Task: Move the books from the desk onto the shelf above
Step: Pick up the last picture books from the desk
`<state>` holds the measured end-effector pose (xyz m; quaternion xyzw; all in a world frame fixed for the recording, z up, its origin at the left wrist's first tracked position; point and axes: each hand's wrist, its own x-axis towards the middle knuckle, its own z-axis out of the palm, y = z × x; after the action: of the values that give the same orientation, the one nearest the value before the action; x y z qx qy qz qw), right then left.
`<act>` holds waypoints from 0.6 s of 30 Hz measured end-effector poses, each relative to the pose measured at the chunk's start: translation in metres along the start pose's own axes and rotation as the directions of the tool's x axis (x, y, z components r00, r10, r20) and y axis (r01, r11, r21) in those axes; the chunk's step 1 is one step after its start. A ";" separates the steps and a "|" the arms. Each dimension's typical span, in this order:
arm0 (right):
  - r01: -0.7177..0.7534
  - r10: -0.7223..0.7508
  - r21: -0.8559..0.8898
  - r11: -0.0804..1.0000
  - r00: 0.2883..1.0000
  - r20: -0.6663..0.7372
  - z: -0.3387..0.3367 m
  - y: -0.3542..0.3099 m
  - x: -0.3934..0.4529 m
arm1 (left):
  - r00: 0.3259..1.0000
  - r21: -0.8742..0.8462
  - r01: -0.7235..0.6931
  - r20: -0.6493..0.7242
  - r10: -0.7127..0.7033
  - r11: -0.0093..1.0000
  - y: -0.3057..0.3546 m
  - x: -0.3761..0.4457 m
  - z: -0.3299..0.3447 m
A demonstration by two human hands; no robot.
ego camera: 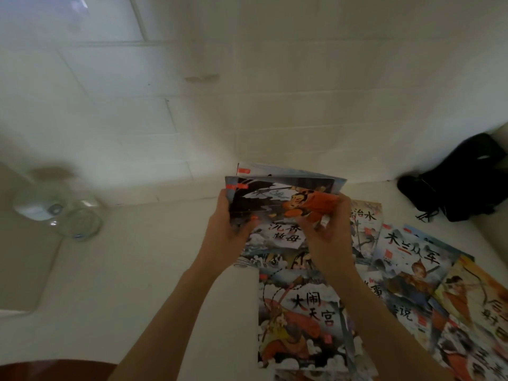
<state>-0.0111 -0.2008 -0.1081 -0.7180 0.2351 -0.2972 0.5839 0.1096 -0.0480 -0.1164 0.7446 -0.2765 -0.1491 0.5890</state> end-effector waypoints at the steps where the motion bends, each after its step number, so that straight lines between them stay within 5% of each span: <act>1: -0.002 0.002 0.002 1.000 1.000 0.001 0.000 0.001 -0.004 | 0.999 -0.004 -0.033 0.008 0.033 0.999 -0.001 -0.002 -0.001; 10: -0.067 0.080 -0.130 0.989 0.992 0.096 0.006 0.031 -0.029 | 0.989 -0.073 0.147 -0.023 -0.149 0.986 -0.043 -0.034 0.024; 14: 0.022 -0.030 -0.284 0.958 0.999 -0.027 -0.009 0.009 -0.028 | 0.967 -0.127 0.242 -0.054 -0.250 0.962 -0.015 -0.035 0.034; 18: -0.247 0.247 -0.469 0.848 0.967 -0.063 -0.050 0.012 -0.061 | 0.897 0.055 0.441 -0.015 -0.441 0.896 -0.001 -0.074 0.057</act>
<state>-0.0900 -0.1967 -0.1225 -0.8023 0.3908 -0.1531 0.4244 0.0193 -0.0497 -0.1397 0.8045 -0.1042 -0.2700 0.5186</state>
